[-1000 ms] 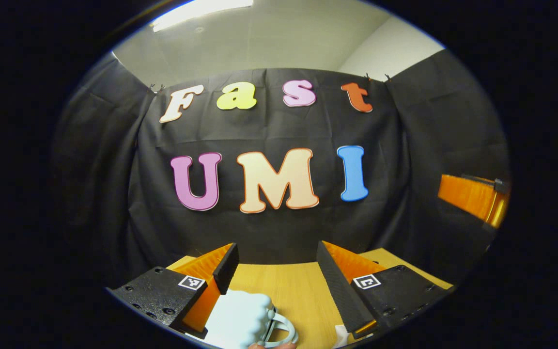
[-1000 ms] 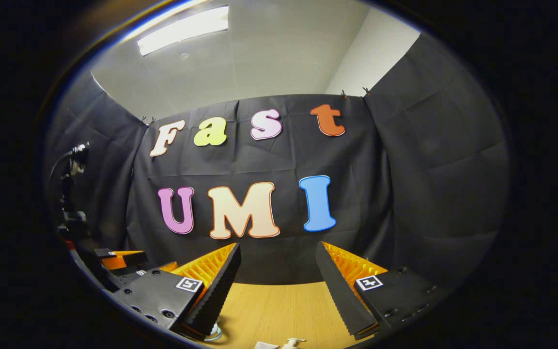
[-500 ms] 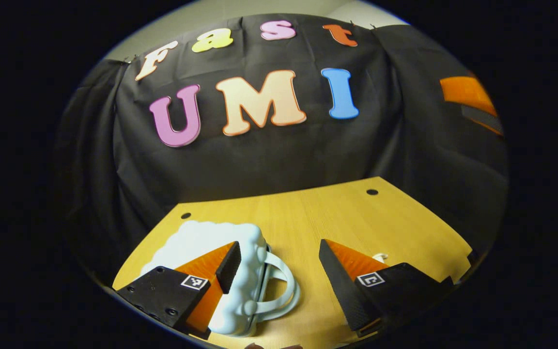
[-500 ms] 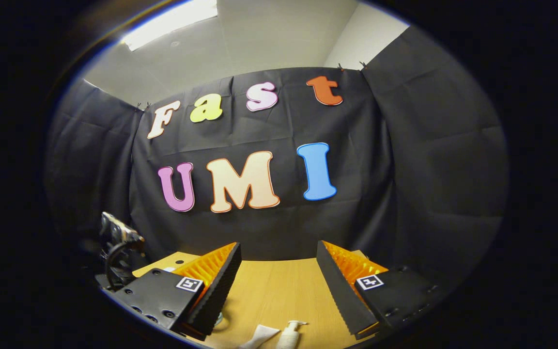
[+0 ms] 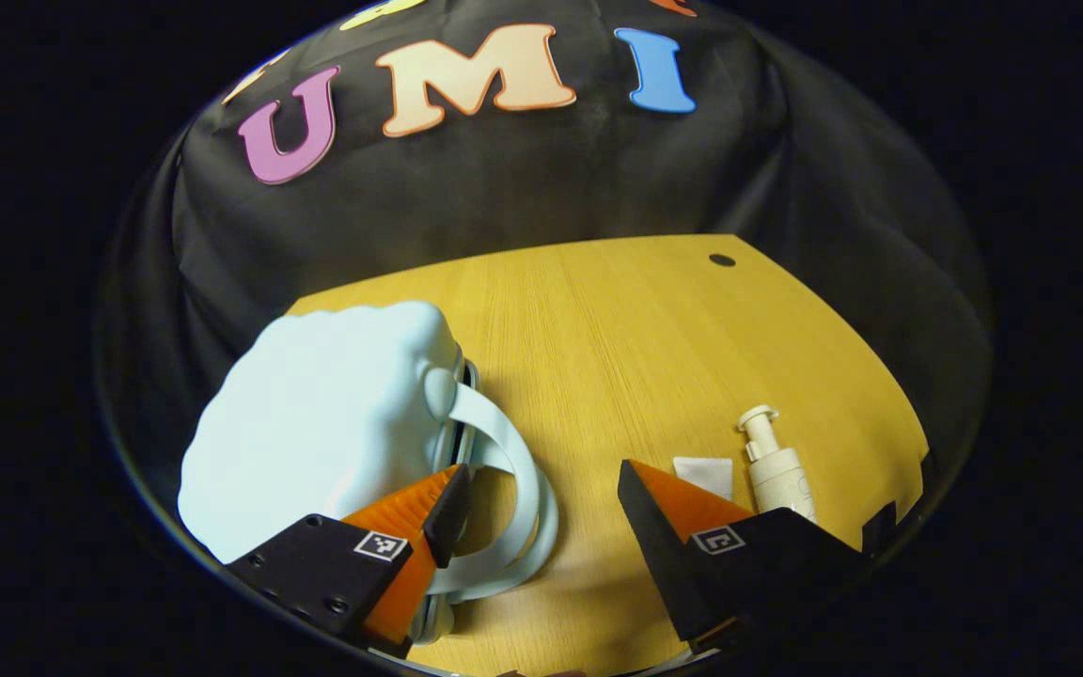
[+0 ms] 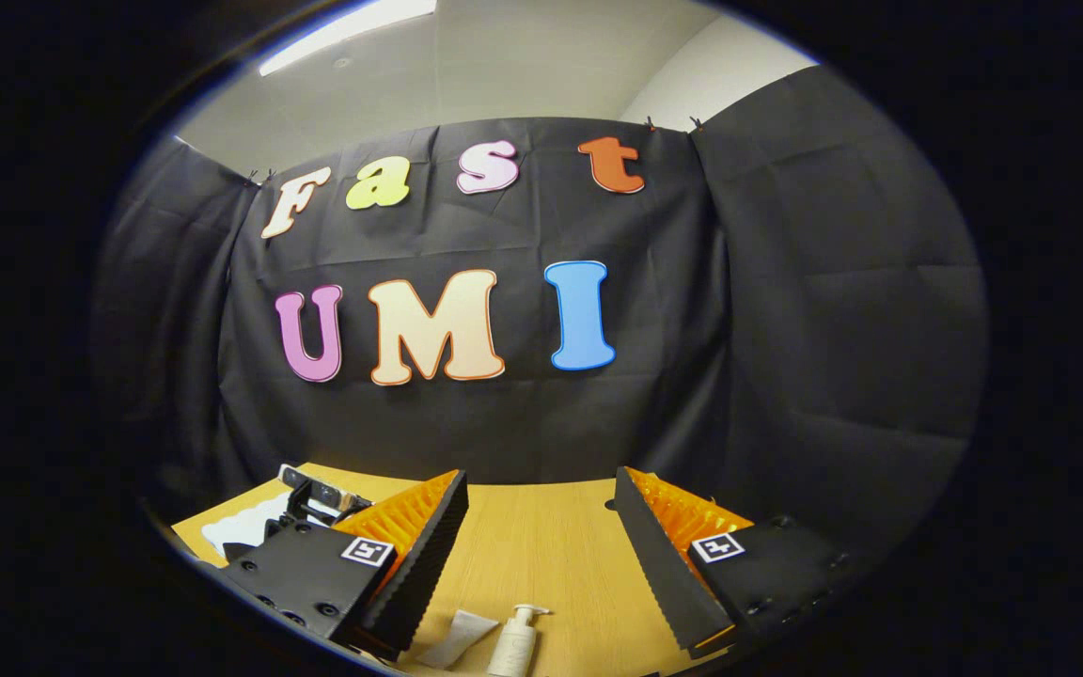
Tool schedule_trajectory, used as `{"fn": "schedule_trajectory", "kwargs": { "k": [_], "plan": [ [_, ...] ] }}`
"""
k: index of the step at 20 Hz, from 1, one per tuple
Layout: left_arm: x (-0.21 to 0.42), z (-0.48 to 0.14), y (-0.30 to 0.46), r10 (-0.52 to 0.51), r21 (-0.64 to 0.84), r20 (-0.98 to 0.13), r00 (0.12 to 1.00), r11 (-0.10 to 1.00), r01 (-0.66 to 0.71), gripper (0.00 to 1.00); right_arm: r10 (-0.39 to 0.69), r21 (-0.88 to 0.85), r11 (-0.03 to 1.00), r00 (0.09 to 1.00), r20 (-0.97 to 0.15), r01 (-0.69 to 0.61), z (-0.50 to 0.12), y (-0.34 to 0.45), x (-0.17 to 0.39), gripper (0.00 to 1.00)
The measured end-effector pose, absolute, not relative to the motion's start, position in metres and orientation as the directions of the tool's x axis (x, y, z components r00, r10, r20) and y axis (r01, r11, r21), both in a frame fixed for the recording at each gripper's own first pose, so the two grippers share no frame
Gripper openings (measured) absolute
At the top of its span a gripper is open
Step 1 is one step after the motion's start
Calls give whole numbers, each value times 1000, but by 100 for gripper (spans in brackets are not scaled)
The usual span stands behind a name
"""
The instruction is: First open the suitcase, pack the skin care products into it, and then close the suitcase.
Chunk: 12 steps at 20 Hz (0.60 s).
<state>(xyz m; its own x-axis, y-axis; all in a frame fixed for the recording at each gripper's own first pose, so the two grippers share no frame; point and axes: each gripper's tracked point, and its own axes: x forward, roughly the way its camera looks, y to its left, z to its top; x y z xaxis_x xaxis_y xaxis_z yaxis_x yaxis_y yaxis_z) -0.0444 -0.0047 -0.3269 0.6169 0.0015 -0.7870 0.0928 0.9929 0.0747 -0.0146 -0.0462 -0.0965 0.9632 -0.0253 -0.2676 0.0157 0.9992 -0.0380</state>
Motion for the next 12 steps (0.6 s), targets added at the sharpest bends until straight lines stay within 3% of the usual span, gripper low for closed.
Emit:
{"fn": "schedule_trajectory", "kwargs": {
  "k": [2, 6, 8, 9, 11, 12],
  "plan": [
    [-43, -335, -5, -16, 55, -806, 592, 993, 101, 91, -7, -39, 999, 958, -286, -5, -100, -38, -14, 99],
    [-42, -347, -4, -27, 37, -831, 555, 994, 105, 74, 12, -81, 996, 956, -293, -38, -104, -29, -14, 99],
    [-42, -348, 2, -7, 52, -834, 551, 994, 92, 57, 22, -95, 994, 958, -288, -51, -103, -24, -13, 99],
    [-40, -347, 5, 1, 65, -834, 552, 993, 95, 29, 29, -96, 994, 958, -284, -58, -101, -23, -12, 99],
    [-41, -343, 3, -8, 67, -841, 541, 991, 118, 12, 53, -82, 993, 958, -281, -79, -102, -17, -12, 99],
    [-41, -344, 3, -13, 69, -849, 528, 988, 135, 10, 59, -79, 993, 958, -281, -84, -105, -16, -12, 99]
  ]
}}
